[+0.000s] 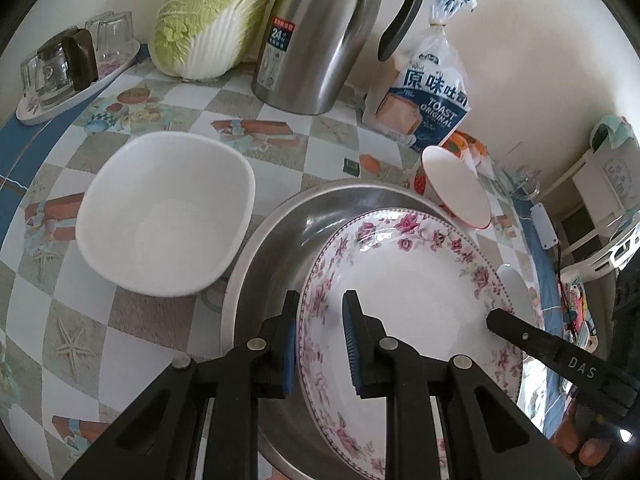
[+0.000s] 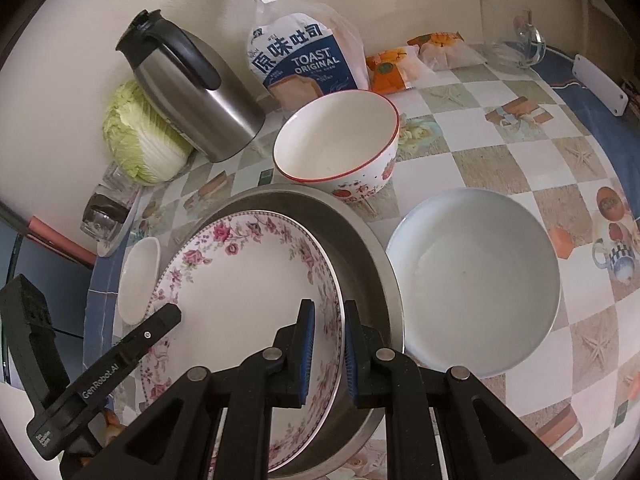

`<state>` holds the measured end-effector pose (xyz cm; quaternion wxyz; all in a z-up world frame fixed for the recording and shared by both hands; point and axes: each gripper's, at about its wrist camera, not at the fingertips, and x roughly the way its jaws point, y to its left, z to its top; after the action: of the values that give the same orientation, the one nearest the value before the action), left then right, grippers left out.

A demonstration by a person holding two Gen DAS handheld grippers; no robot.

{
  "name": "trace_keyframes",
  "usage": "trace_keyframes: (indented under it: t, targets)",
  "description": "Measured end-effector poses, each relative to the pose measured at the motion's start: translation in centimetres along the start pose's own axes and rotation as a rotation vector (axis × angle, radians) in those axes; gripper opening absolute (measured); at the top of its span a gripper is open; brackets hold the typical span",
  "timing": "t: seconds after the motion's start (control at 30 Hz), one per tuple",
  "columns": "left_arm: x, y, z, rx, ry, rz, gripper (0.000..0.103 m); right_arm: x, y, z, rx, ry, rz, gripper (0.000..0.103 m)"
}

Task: Organize plates and bowls
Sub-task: 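Lower the pink-floral plate into the steel basin with both tools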

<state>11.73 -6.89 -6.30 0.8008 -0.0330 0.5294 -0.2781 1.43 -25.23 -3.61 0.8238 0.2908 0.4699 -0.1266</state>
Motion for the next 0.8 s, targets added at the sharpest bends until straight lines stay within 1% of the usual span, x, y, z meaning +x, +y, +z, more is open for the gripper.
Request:
trace_keyframes:
  t: [0.37,0.8]
  targets:
    - [1.0,0.0,-0.3,0.004,0.024,0.04,0.022,1.0,-0.2,-0.3,0.001,0.022,-0.001,0.015]
    - [1.4,-0.1,-0.1,0.019,0.017,0.071,0.022,1.8,0.0,-0.5,-0.006,0.033,-0.013,0.015]
